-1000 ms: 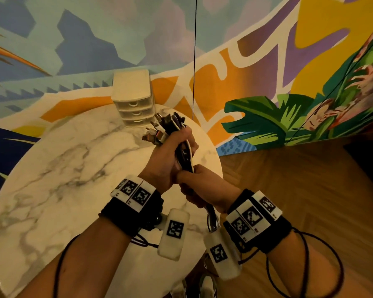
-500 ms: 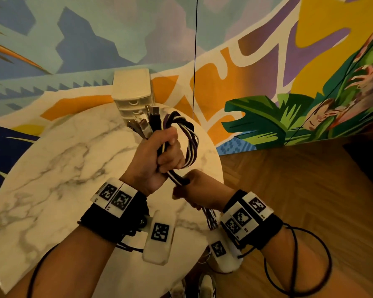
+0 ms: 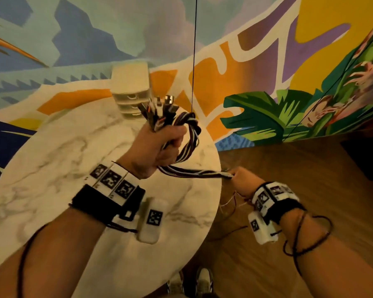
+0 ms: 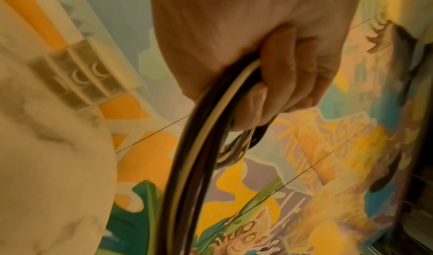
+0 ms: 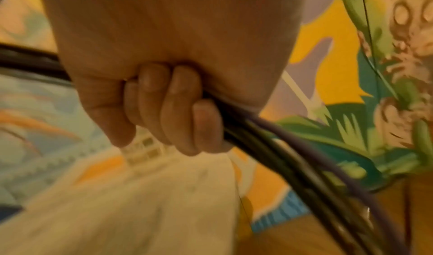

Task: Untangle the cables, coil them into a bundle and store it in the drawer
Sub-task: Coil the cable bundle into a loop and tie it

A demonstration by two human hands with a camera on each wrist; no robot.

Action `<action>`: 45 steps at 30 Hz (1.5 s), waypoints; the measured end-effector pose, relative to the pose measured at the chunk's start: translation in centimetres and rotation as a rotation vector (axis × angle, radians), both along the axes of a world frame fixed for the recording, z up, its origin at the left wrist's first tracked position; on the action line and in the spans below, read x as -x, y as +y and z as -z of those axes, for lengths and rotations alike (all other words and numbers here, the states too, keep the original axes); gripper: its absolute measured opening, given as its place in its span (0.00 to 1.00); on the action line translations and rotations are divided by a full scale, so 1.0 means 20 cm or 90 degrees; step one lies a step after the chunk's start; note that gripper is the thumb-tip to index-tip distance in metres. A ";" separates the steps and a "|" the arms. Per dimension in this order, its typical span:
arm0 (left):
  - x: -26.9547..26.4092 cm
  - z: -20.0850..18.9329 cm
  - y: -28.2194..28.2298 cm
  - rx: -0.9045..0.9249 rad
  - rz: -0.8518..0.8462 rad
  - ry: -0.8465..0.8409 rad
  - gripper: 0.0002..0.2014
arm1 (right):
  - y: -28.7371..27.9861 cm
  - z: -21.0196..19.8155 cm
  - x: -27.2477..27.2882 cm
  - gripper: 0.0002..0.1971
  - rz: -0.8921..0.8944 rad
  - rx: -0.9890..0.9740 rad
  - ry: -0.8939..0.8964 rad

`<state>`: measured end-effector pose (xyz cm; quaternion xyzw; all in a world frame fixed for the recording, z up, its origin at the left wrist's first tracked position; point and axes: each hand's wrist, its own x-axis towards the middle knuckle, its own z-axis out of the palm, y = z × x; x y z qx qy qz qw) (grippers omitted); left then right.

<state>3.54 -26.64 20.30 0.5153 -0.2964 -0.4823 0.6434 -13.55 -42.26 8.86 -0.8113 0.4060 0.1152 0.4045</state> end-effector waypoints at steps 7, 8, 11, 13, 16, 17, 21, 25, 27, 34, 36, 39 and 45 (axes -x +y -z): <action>-0.01 0.03 -0.04 -0.004 -0.034 -0.010 0.14 | 0.04 0.41 0.23 0.12 0.052 -0.087 0.109; 0.00 0.03 -0.04 -0.007 -0.037 -0.016 0.15 | 0.03 0.42 0.24 0.10 0.059 -0.086 0.109; -0.01 0.01 -0.04 -0.007 -0.048 -0.032 0.13 | -0.02 0.42 0.26 0.10 0.052 -0.112 0.111; -0.03 -0.01 -0.02 -0.003 -0.057 -0.045 0.12 | -0.04 0.41 0.27 0.10 0.056 -0.094 0.107; -0.02 -0.03 -0.02 -0.011 -0.063 -0.058 0.13 | -0.05 0.44 0.34 0.09 0.061 -0.092 0.125; -0.02 -0.03 -0.02 -0.013 -0.067 -0.071 0.13 | -0.05 0.45 0.37 0.09 0.068 -0.112 0.131; -0.03 -0.07 -0.02 -0.004 -0.070 -0.109 0.12 | -0.06 0.49 0.41 0.11 0.082 -0.121 0.154; -0.04 -0.09 -0.02 0.005 -0.078 -0.134 0.13 | -0.07 0.53 0.47 0.11 0.079 -0.151 0.178; -0.05 -0.10 -0.01 0.015 -0.080 -0.138 0.13 | -0.08 0.56 0.50 0.15 0.081 -0.130 0.192; -0.07 -0.11 0.00 0.028 -0.099 -0.140 0.13 | -0.13 0.59 0.54 0.18 0.068 -0.102 0.224; -0.09 -0.11 0.00 0.030 -0.109 -0.131 0.13 | -0.15 0.58 0.55 0.17 0.079 -0.058 0.236; -0.10 -0.11 0.00 0.030 -0.120 -0.130 0.14 | -0.18 0.56 0.55 0.17 0.070 -0.044 0.243; -0.10 -0.13 -0.03 0.048 -0.137 -0.149 0.15 | -0.23 0.57 0.53 0.19 0.081 -0.047 0.252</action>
